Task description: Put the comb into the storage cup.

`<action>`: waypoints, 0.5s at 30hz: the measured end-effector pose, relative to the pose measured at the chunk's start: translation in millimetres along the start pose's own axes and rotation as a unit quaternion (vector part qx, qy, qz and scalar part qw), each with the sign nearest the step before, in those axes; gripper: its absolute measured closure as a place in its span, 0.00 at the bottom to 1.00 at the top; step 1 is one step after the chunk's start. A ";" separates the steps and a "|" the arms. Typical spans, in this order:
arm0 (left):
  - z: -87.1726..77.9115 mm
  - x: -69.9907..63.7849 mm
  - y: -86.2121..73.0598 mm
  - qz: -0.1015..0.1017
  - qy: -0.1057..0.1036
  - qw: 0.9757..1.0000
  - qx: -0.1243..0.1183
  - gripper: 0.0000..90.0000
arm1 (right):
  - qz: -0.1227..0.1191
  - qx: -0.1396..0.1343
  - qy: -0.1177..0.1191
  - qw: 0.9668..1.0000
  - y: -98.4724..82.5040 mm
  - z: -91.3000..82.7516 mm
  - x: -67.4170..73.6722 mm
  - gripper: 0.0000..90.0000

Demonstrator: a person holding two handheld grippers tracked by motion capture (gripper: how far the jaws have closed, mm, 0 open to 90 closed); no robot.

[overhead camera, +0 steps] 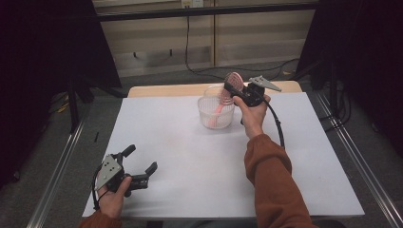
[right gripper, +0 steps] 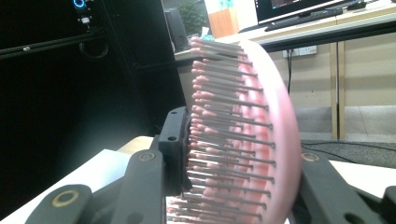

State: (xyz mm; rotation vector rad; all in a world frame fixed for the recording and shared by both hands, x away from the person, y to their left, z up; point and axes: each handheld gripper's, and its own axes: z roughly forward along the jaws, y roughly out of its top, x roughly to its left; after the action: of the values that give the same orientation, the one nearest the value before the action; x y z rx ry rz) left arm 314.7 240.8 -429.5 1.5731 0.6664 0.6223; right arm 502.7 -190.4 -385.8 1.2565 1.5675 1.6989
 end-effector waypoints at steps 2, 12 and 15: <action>-0.2 0.1 0.2 0.002 -0.002 1.000 -0.003 0.01 | -0.002 0.005 -0.005 1.000 0.2 -0.6 -2.4 0.67; -0.3 0.4 0.0 -0.005 -0.006 1.000 -0.006 0.02 | 0.001 0.024 -0.012 1.000 -2.2 -2.5 -9.9 0.64; -0.2 1.0 -0.3 -0.007 -0.004 1.000 -0.007 0.02 | 0.004 0.025 -0.012 1.000 -2.9 -2.9 -11.4 0.64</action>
State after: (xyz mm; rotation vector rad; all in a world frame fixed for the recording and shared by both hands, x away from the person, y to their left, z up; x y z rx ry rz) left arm 315.2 241.7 -429.7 1.5563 0.6663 0.6090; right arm 504.6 -200.9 -391.5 1.3047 1.6018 1.6516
